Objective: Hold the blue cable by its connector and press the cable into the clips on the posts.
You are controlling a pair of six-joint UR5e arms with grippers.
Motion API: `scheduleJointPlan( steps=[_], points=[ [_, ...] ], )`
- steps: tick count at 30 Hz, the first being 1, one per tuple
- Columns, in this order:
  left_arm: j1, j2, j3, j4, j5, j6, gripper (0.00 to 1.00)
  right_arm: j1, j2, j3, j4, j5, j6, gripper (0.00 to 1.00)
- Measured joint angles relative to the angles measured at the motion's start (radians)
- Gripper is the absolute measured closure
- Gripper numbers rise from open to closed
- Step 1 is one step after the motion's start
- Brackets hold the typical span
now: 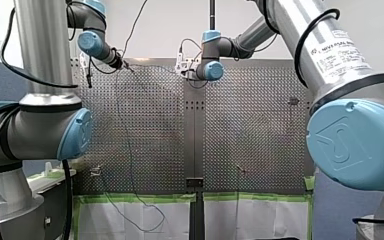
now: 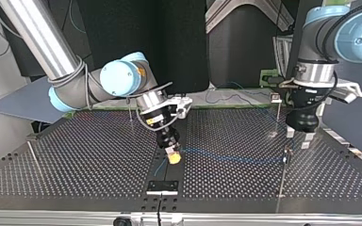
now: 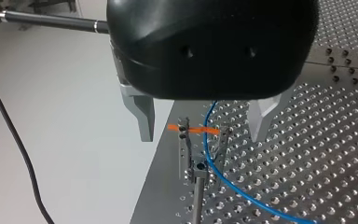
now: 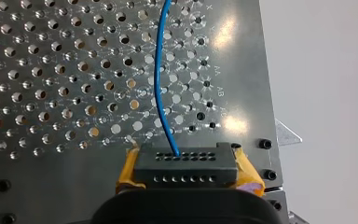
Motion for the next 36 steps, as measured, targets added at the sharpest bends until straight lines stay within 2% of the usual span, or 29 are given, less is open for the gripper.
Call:
scheduleJointPlan(
  steps=[5,8,36],
  points=[
    [-0.001,-0.013,-0.001,-0.002,0.000,0.042,0.02,0.001,0.000,0.000,0.001,0.000,-0.001,1.00],
    [-0.001,-0.006,0.000,-0.002,0.000,0.050,0.02,0.001,0.000,0.000,0.001,0.000,-0.001,1.00],
    [-0.005,-0.006,0.000,-0.002,-0.003,0.053,0.02,0.001,0.000,0.000,0.003,0.000,-0.001,1.00]
  ],
)
